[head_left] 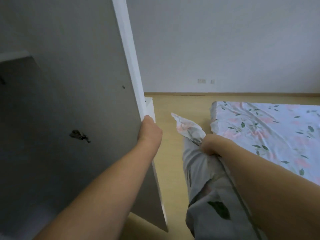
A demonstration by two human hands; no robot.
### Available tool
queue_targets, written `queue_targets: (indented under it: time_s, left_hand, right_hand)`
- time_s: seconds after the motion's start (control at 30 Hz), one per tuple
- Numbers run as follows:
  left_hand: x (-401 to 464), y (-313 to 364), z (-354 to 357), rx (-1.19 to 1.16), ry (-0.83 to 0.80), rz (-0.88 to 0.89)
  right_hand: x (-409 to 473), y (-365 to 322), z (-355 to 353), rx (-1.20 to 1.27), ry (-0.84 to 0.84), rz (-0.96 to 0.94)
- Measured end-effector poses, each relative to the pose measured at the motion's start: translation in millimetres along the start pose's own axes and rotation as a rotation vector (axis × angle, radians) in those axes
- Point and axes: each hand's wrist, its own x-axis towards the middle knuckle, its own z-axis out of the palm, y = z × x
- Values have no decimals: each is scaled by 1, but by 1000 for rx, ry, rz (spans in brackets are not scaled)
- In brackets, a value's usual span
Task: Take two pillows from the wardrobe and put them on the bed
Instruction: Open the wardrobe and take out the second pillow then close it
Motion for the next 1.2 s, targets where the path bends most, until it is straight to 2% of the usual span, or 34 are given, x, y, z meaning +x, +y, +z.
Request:
queue_targets:
  time_s: [0.13,0.2,0.43,0.63,0.87,1.2]
  left_hand:
    - [-19,17,28,104,-254,-6]
    - [-31,24,47,196,-372,-32]
    - [-77,17,101,125,-623,-233]
    - [-142,-8,156,27,-656,-261]
    - [-229,-40,225,1,-701,-552]
    - [-241,-55,264,-128,-782,-646]
  right_hand:
    - [-6,-30,2,67,-60,-89]
    - [-6,-50,5,-1,-68,-164]
    - [-28,-128,16,-276,-50,-441]
    - [-50,-193,31,-348,-99,-606]
    - [-71,-258,60,-407,-167,-731]
    - [-87,-322,107,-607,-200,-818]
